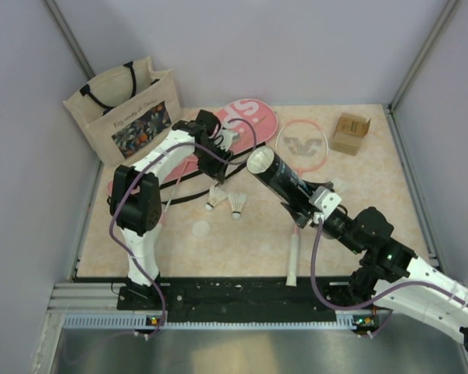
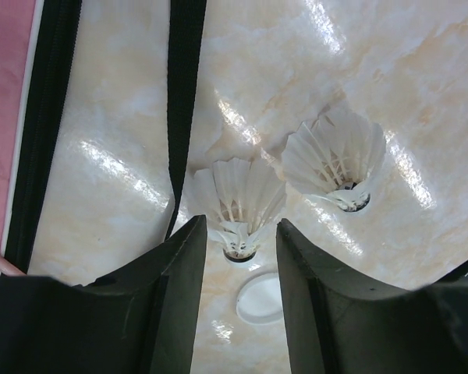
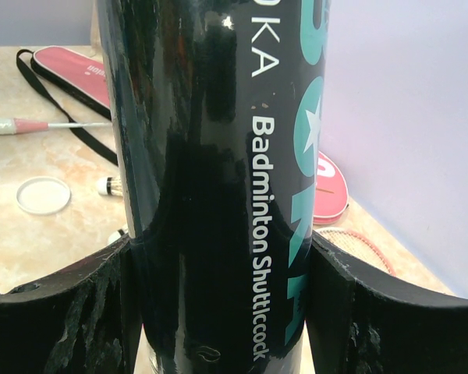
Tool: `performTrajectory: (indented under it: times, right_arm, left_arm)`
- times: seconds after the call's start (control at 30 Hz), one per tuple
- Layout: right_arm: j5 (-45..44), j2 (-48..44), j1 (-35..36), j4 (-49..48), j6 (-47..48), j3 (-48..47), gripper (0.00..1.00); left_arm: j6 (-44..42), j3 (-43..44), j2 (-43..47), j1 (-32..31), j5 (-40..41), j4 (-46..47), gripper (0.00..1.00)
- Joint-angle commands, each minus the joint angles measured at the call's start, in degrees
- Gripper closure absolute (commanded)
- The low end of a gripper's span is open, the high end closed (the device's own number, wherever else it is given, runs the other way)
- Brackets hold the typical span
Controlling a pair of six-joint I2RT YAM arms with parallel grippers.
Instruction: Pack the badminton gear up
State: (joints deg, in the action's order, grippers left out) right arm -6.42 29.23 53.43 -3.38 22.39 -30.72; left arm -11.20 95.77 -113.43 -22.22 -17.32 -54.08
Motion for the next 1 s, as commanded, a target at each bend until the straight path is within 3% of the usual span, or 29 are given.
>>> performTrajectory:
  times: [0.0, 0.27, 0.7, 0.87, 0.97]
  right_arm:
    - [0.70, -0.58, -0.34, -3.65, -0.42, -0.83, 0.75]
    - [0.18, -2.25, -0.34, -2.34, -0.42, -0.83, 0.74]
    - [-0.71, -2.78, -0.43, -1.90, 0.11, -0.75, 0.74]
    - [-0.70, -1.99, -0.43, -2.34, 0.37, -0.74, 0.74]
    - [-0.70, -1.72, -0.43, -2.34, 0.55, -0.57, 0.74]
  left_arm:
    - [-4.86, 1.71, 0.40, -0.11, -3.23, -1.37, 0.53]
    - [-13.67, 0.12, -0.21, -1.16, -8.96, 0.12, 0.53]
    - [-17.27, 2.67, -6.37, -1.16, -5.62, -6.20, 0.50]
    - [-18.24, 1.62, -5.76, -1.16, -3.95, -6.47, 0.54]
    - [-17.80, 2.14, -5.40, -1.07, -3.60, -7.17, 0.65]
